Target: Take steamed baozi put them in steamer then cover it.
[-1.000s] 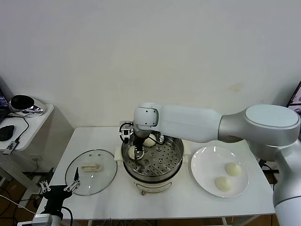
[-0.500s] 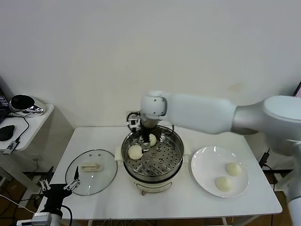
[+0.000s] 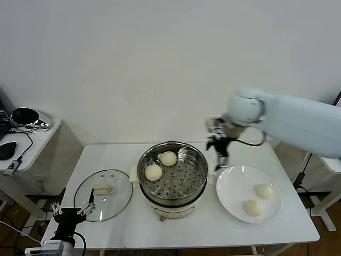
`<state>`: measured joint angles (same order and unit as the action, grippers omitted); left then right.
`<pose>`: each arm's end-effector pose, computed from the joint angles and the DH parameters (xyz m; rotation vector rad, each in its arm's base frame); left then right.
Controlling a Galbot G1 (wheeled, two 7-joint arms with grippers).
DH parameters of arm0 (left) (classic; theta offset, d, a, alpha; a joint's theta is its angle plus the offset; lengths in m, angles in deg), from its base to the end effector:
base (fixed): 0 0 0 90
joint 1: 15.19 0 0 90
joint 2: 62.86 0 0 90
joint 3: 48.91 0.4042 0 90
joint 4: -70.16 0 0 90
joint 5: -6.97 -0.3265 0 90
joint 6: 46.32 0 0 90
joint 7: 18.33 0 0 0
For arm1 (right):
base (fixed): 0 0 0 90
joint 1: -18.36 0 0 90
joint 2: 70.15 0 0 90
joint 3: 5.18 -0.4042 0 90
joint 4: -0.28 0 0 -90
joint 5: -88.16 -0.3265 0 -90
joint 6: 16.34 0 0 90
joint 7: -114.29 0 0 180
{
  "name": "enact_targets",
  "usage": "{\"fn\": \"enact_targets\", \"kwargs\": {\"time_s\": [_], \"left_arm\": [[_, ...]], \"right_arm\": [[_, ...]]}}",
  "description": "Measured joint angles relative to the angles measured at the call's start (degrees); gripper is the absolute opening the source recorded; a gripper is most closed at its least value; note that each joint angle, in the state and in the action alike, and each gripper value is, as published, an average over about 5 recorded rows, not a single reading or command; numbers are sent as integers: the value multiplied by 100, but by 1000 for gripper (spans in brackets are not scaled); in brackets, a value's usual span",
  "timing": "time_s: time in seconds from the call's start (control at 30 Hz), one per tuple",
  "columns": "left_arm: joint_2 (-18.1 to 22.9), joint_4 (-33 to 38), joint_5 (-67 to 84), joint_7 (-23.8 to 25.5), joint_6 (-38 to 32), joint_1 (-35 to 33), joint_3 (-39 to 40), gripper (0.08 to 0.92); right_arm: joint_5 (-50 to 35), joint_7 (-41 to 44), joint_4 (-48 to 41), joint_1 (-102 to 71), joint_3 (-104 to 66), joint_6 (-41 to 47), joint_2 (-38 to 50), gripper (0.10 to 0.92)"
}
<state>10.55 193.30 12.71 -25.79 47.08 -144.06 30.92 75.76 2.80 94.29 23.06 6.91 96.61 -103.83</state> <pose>0.0824 0.1107 -0.3266 0.1706 -2.9964 -0.3715 0.4805 -0.1407 -0.0289 1.3867 -1.3113 1.4262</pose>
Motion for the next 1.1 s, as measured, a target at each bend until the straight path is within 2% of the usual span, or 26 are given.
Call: {"fn": "enact_targets", "kwargs": {"time_s": [0.2, 0.43, 1.1], "left_arm": [[19, -19, -53, -4, -10, -41, 22, 823], [35, -14, -82, -7, -11, -91, -4, 823], [85, 68, -72, -23, -61, -234, -205, 823]], "right_arm": [[672, 63, 114, -1009, -698, -403, 747, 823], [1320, 32, 55, -2381, -1614, -722, 1108, 823], [2309, -376, -653, -4570, -3149, -977, 763, 823]]}}
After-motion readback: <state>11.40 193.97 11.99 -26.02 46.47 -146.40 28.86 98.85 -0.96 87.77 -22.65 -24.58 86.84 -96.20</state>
